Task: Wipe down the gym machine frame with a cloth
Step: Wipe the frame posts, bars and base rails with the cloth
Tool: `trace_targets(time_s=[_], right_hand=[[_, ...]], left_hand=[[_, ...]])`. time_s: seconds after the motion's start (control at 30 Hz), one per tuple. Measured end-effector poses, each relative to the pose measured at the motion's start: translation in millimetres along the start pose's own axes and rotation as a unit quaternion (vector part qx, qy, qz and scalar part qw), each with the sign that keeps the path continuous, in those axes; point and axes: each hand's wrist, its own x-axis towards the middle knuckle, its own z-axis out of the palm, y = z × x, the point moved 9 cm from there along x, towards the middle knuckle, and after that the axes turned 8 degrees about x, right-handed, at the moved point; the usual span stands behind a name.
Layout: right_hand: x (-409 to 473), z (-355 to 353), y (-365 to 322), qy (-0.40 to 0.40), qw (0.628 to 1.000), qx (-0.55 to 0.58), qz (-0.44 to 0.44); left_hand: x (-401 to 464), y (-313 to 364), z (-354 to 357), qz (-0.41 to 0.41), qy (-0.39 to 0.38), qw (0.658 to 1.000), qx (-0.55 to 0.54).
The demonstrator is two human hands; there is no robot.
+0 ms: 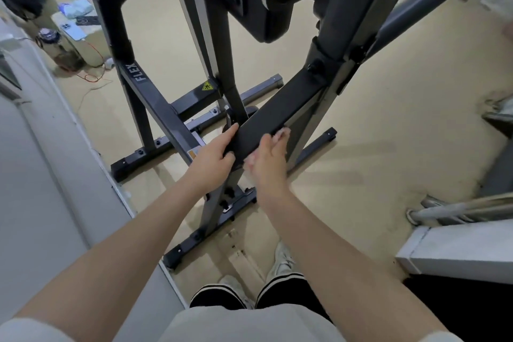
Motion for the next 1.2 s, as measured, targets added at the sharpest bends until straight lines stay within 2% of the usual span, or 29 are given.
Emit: trace_targets(time_s=[0.1,0.17,0.3,0.4,0.47,0.5,0.53,0.63,0.67,0.7,0.8,0.83,1.0,1.03,1.13,1.2], right_hand=[[-35,36,0,-0.01,0.996,-0.059,-0.059],[-35,40,3,-0.022,0.998,-0.021,-0.06],[17,12,-19,0.083,0.99,0.054,-0.098],[7,14,-20,0.027,0.984,0.034,-0.172],[-11,18,-9,-0.019,0.976,-0.085,-0.201],[-13,14,-8,-0.015,0.955,-0.171,-0.243],[-8,8,-15,-0.005,0.917,-0.262,-0.3],[16,11,-52,-0.043,0.737,-0.45,-0.503],[25,12,-67,-0.059,0.691,-0.486,-0.532],[34,14,-82,-0.071,0.661,-0.519,-0.537],[47,29,-105,-0.098,0.644,-0.597,-0.469],[42,38,-101,-0.123,0.627,-0.614,-0.464],[22,59,-72,-0.28,0.505,-0.626,-0.524],[27,56,-78,-0.284,0.498,-0.623,-0.531],[33,53,-95,-0.238,0.539,-0.632,-0.503],[20,71,-79,-0.256,0.545,-0.624,-0.498]], left_hand=[[1,-8,-1,-0.002,-0.015,1.0,-0.025],[2,-16,-3,-0.008,-0.036,0.998,-0.054],[5,-24,-7,-0.013,-0.055,0.997,-0.058],[3,-20,-2,0.003,-0.066,0.996,-0.065],[1,-18,0,0.011,-0.071,0.995,-0.069],[1,-18,1,0.014,-0.074,0.994,-0.074],[1,-17,1,0.019,-0.076,0.994,-0.079],[0,-14,1,0.03,-0.072,0.994,-0.072],[0,-13,1,0.033,-0.066,0.995,-0.063],[1,-12,-1,0.035,-0.058,0.996,-0.056],[0,-12,-4,0.038,-0.029,0.998,-0.046],[-1,-14,-5,0.034,-0.018,0.998,-0.043],[-8,-31,-10,-0.004,0.071,0.997,-0.029],[-9,-34,-9,-0.008,0.081,0.996,-0.035],[-13,-41,-3,-0.014,0.091,0.995,-0.048],[-11,-47,2,-0.017,0.092,0.994,-0.057]])
